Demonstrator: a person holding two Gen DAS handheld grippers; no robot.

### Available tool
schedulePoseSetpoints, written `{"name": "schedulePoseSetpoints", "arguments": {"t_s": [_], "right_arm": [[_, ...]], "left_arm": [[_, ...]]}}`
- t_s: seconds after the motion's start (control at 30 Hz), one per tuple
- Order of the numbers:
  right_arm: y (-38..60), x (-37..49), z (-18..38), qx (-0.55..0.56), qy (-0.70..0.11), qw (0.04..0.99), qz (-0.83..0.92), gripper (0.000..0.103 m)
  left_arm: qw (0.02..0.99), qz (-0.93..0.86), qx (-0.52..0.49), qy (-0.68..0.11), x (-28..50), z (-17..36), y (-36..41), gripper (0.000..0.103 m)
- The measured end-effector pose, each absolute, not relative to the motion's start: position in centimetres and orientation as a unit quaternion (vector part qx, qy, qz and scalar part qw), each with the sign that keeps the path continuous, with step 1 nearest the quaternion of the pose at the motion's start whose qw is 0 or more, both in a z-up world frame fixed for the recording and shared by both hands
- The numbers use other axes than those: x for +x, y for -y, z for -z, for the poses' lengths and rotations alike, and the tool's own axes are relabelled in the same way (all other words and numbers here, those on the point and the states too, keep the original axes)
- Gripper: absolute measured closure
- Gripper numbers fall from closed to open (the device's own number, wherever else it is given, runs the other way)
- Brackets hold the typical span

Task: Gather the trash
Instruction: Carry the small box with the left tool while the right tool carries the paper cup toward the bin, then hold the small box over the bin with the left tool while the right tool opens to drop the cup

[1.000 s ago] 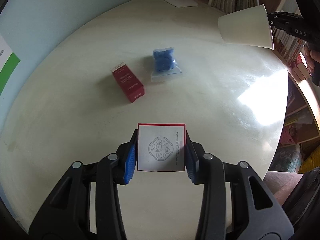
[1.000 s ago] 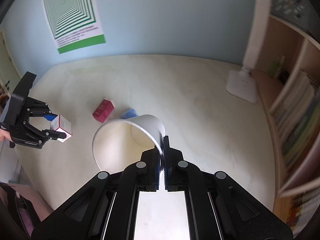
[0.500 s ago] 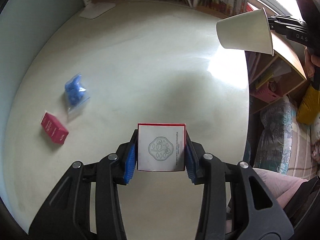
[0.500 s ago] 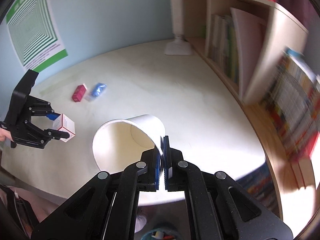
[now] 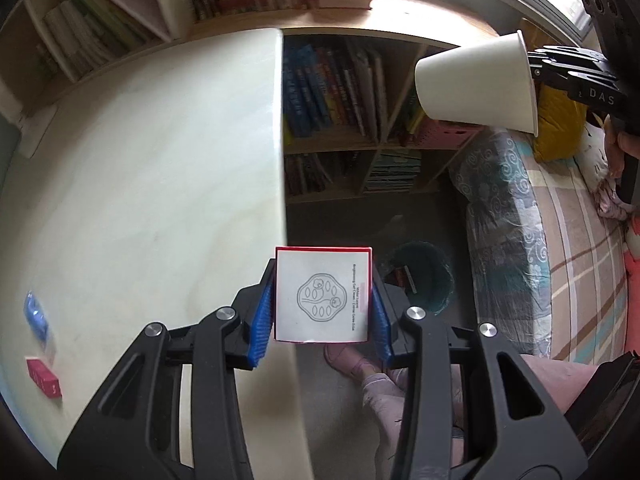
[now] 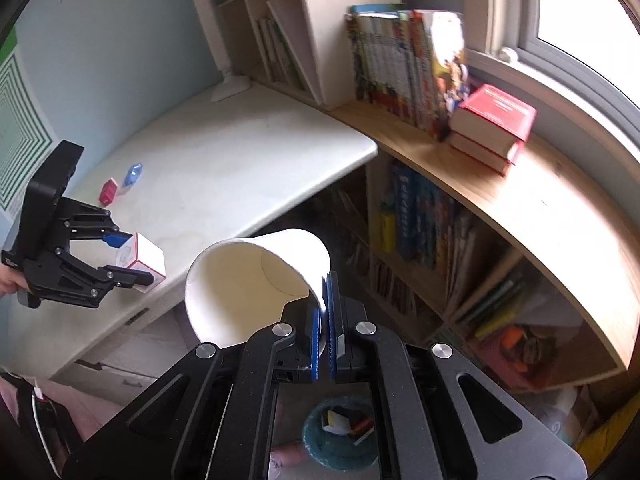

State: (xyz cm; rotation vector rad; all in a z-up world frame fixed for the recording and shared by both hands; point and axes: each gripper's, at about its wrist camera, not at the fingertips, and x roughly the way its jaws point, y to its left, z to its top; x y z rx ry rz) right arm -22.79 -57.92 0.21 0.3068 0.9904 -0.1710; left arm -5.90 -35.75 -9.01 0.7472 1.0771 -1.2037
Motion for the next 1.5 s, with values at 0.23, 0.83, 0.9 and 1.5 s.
{"name": "schedulePoseSetpoints", "arguments": {"t_s": [0.23, 0.83, 0.9, 1.5], "right_arm": [[59.9, -32.6, 1.1, 0.198, -0.481, 0.842, 0.144, 0.099], [55.7, -46.9, 10.0, 0.320, -0.506, 0.769, 0.224, 0.099], [55.1, -47.7, 11.6, 0.337, -0.510, 0.758, 0.227, 0.099], [54.1, -47.6, 28.0, 0.459, -0.542, 0.666, 0.228, 0.099]], "left_arm": [[0.566, 0.582, 0.348, -0.468, -13.7, 10.5, 40.6, 0.065], [0.440, 0.623, 0.459, -0.455, -25.2, 18.5, 45.5, 0.065], [0.432, 0.623, 0.466, -0.456, -25.7, 19.6, 45.8, 0.065], [0.380, 0.566, 0.508, -0.527, -27.4, 35.2, 49.2, 0.065]]}}
